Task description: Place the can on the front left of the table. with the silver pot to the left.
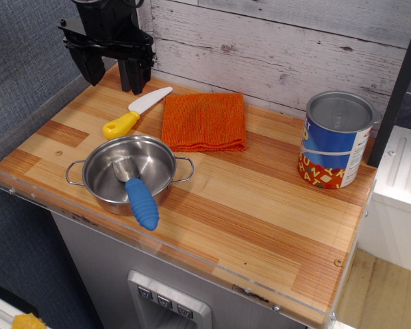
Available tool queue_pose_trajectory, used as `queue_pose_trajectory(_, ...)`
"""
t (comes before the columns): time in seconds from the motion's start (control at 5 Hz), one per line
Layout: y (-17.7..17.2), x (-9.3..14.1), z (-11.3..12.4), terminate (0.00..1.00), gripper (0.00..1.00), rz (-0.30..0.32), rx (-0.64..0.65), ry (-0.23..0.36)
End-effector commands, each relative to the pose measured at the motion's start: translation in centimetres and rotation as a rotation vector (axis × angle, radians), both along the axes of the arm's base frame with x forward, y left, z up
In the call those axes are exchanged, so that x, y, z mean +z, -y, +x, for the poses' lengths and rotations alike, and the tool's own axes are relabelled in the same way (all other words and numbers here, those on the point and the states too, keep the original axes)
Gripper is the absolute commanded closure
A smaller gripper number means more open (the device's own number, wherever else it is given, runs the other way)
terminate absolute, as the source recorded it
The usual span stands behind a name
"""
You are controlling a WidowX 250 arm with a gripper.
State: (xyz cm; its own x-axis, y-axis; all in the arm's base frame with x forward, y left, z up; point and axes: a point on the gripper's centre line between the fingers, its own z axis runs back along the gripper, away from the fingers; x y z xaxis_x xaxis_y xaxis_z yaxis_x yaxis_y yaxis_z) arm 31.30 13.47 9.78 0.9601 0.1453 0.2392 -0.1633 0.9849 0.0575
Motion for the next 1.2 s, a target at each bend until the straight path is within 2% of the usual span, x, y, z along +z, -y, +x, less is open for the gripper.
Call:
queue_pose_trajectory(0.0, 0.0, 0.0, 0.0, 0.0, 0.0, 0.0, 0.0, 0.0)
queue_pose_trajectory(0.2, 1.9, 0.9, 1.0, 0.0, 0.0, -0.022, -0.103, 0.038)
queue_pose_trajectory(0.4, 4.8, 2.4, 2.5, 0.0, 0.0, -0.01, -0.156, 0.082)
queue_pose_trajectory(0.6, 9.2, 3.7, 4.2, 0.0, 0.0, -0.018, -0.259, 0.153)
queue_pose_trajectory(0.8, 12.8, 4.6, 6.0, 0.0, 0.0, -0.004, -0.271, 0.241)
queue_pose_trajectory(1.0, 15.2, 5.2, 7.7, 0.0, 0.0, 0.02, -0.295, 0.277)
